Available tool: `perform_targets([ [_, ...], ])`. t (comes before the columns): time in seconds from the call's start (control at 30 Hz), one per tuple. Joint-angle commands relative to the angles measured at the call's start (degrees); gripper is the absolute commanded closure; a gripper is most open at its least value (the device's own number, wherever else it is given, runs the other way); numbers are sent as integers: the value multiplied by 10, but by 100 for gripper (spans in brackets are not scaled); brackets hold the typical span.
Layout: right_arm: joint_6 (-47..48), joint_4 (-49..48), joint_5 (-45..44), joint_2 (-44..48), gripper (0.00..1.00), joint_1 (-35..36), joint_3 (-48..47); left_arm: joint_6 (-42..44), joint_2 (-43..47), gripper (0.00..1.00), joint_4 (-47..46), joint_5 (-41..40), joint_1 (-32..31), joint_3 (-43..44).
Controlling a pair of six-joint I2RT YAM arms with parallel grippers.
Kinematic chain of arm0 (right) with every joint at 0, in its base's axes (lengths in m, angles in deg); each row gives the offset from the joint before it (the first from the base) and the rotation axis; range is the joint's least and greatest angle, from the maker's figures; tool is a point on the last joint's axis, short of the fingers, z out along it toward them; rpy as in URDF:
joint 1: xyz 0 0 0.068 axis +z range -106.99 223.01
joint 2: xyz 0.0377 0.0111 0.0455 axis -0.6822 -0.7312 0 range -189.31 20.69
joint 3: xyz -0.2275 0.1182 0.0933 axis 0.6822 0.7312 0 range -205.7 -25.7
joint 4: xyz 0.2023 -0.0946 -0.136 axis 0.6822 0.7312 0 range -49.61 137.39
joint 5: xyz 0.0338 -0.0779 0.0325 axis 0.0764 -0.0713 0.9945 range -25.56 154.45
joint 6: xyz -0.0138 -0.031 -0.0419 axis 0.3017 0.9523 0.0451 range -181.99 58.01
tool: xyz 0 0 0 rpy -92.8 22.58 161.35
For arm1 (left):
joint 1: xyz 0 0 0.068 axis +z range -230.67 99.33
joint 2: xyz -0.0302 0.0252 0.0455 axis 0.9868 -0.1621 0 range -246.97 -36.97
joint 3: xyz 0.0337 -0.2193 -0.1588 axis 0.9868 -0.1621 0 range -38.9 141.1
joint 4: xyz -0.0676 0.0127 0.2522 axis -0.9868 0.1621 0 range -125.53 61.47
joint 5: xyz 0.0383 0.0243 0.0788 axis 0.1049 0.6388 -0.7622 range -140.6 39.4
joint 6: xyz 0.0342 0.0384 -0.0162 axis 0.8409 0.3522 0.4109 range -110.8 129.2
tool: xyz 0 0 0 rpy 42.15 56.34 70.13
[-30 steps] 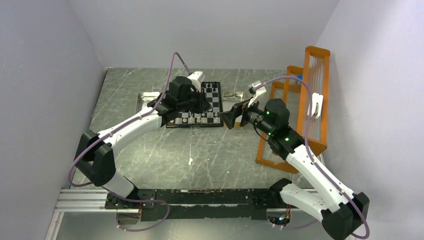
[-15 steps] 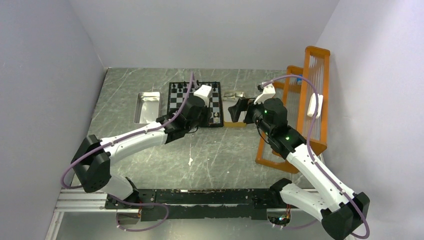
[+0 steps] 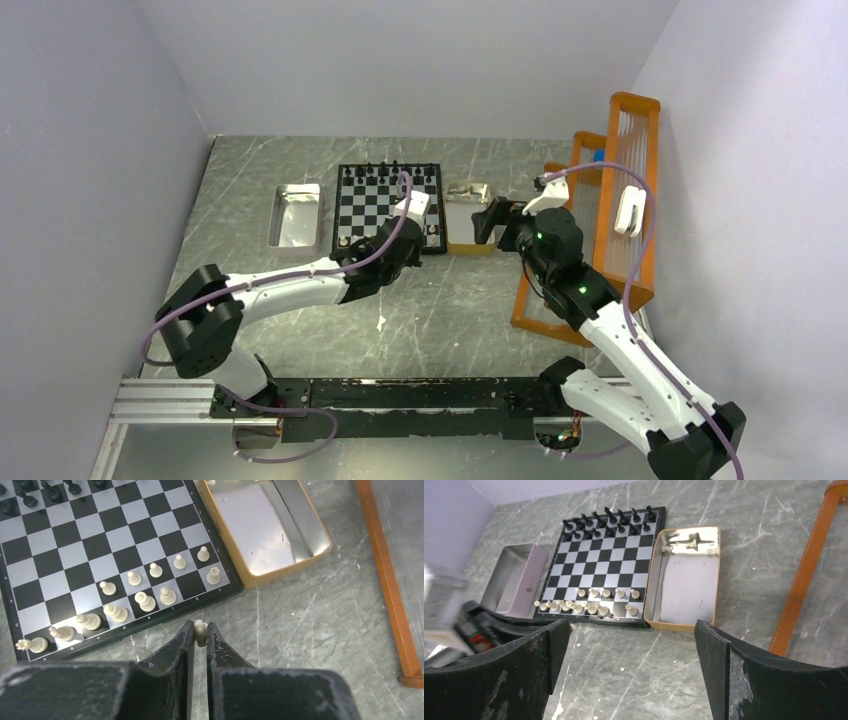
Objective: Set up the chess pieces on the board
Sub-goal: Place the chess piece on the chessboard.
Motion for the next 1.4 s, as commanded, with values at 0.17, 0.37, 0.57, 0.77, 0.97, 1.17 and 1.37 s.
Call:
perform_targets([
  [0.17,-6,-15,21,46,0,2,30,-2,-79,94,-45,-41,-2,41],
  [0.37,0,26,-13,40,0,2,-1,-11,-100,94,-49,-26,-1,54],
  [0.57,4,12,18,79,0,2,6,-25,-140,94,-59,-8,8,68],
  [0.77,-6,8,18,92,0,2,4,-26,-181,94,-66,-11,17,97],
  [0.97,-9,2,30,95,0,2,-4,-25,-216,94,-59,-18,26,127],
  [1.17,-2,-14,35,93,0,2,-1,-26,-216,93,-90,-8,43,108],
  [1.37,6,-32,32,85,0,2,8,-23,-236,94,-94,7,53,116],
])
